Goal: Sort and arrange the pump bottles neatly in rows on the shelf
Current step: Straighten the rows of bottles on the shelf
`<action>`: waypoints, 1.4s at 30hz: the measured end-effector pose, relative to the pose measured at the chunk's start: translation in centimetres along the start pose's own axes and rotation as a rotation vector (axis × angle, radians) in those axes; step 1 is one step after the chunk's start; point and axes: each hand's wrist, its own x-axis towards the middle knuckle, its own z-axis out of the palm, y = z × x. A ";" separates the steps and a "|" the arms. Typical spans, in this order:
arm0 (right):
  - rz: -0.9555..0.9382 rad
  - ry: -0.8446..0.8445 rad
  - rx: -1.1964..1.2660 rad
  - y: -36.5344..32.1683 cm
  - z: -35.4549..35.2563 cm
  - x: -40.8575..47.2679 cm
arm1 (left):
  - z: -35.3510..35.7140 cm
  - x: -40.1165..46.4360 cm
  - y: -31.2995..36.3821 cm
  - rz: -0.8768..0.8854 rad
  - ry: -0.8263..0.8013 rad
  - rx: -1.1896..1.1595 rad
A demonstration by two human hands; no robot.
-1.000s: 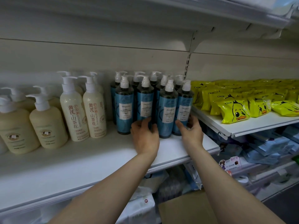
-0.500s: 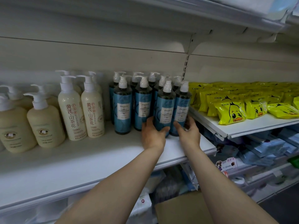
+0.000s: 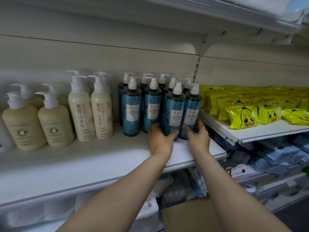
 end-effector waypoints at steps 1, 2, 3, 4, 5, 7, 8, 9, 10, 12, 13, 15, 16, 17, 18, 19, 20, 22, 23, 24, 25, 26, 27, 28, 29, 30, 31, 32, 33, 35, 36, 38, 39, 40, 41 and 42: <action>0.003 -0.001 0.002 0.0 -0.1 0.0 | -0.3 -0.4 -0.1 -0.006 0.031 -0.015; 0.010 -0.005 0.003 0.0 -0.1 -0.1 | -0.8 -0.8 -0.2 -0.013 0.078 -0.034; 0.019 -0.009 0.004 0.1 -0.1 -0.1 | -1.5 -1.1 -0.3 -0.019 0.141 -0.052; 0.029 -0.013 0.001 0.1 -0.1 -0.1 | -2.2 -1.1 -0.4 -0.023 0.209 -0.064; 0.035 -0.015 0.000 0.1 0.0 -0.1 | -3.0 -0.8 -0.6 -0.027 0.267 -0.072; 0.038 -0.016 0.002 0.1 0.1 0.1 | -4.2 -0.1 -0.8 -0.041 0.332 -0.075; 0.038 -0.016 0.003 0.1 0.1 0.1 | -4.6 0.1 -0.8 -0.046 0.344 -0.071; 0.038 -0.017 0.005 0.1 0.1 0.1 | -4.9 0.2 -0.8 -0.047 0.350 -0.066; 0.038 -0.019 0.008 0.0 0.1 0.1 | -5.0 0.1 -0.8 -0.045 0.350 -0.060; 0.040 -0.020 0.016 0.0 0.2 -0.1 | -5.0 -0.3 -0.7 -0.040 0.327 -0.069; 0.038 -0.020 0.017 0.0 0.2 -0.1 | -4.9 -0.5 -0.7 -0.035 0.299 -0.074; 0.041 -0.019 0.007 -0.1 0.2 -0.2 | -4.4 -0.7 -0.7 -0.015 0.210 -0.066; 0.044 -0.019 -0.001 -0.1 0.2 -0.3 | -3.9 -0.7 -0.6 -0.006 0.154 -0.068; 0.042 -0.017 -0.010 -0.1 0.2 -0.3 | -3.5 -0.7 -0.2 -0.003 0.086 -0.078; 0.040 -0.015 -0.023 -0.2 0.2 -0.3 | -3.0 -0.8 0.4 -0.002 0.018 -0.086; 0.034 -0.014 -0.035 -0.3 0.2 -0.3 | -2.4 -0.7 0.9 0.004 -0.030 -0.086; 0.031 -0.015 -0.050 -0.3 0.2 -0.3 | -1.7 -0.4 1.0 0.005 -0.055 -0.076; 0.031 -0.015 -0.077 -0.4 0.2 -0.3 | -0.1 0.4 0.5 -0.005 -0.061 -0.006; 0.037 -0.014 -0.086 -0.4 0.2 -0.3 | 0.1 0.5 0.7 -0.010 -0.056 0.036; 0.044 -0.016 -0.091 -0.5 0.3 -0.3 | 0.0 0.3 1.0 -0.013 -0.045 0.071; 0.053 -0.020 -0.088 -0.5 0.3 -0.4 | -0.2 0.1 1.3 -0.012 -0.028 0.099; 0.061 -0.026 -0.085 -0.6 0.3 -0.5 | -0.3 0.0 1.3 -0.022 -0.011 0.123; 0.069 -0.038 -0.089 -0.7 0.3 -0.6 | -0.4 0.0 1.2 -0.026 0.001 0.133; 0.077 -0.057 -0.099 -0.9 0.2 -0.7 | -0.5 0.0 1.2 -0.035 0.007 0.131; 0.088 -0.079 -0.113 -1.0 0.2 -0.7 | -0.5 0.1 1.1 -0.044 0.011 0.118; 0.100 -0.099 -0.125 -1.1 0.2 -0.6 | -0.6 0.1 1.1 -0.054 0.011 0.099; 0.112 -0.110 -0.132 -1.2 0.2 -0.5 | -0.6 0.2 1.1 -0.060 0.009 0.081; 0.123 -0.113 -0.139 -1.4 0.3 -0.4 | -0.7 0.1 1.2 -0.067 0.007 0.071; 0.130 -0.111 -0.141 -1.6 0.4 -0.4 | -0.9 0.2 1.2 -0.068 0.008 0.065; 0.127 -0.117 -0.139 -1.9 0.6 -0.5 | -1.6 0.2 1.2 -0.064 0.002 0.066; 0.122 -0.123 -0.143 -1.9 0.7 -0.7 | -2.0 0.2 1.1 -0.062 0.000 0.070; 0.118 -0.133 -0.152 -2.0 1.0 -1.3 | -2.9 0.2 0.6 -0.057 0.011 0.071; 0.113 -0.137 -0.150 -2.0 1.3 -1.6 | -3.5 0.2 0.3 -0.051 0.019 0.070; 0.106 -0.145 -0.148 -2.2 1.6 -1.9 | -4.1 0.2 0.1 -0.043 0.028 0.068; 0.098 -0.153 -0.147 -2.3 2.0 -2.2 | -4.7 0.2 -0.3 -0.036 0.036 0.063; 0.091 -0.164 -0.145 -2.4 2.4 -2.6 | -5.3 0.2 -0.7 -0.030 0.043 0.059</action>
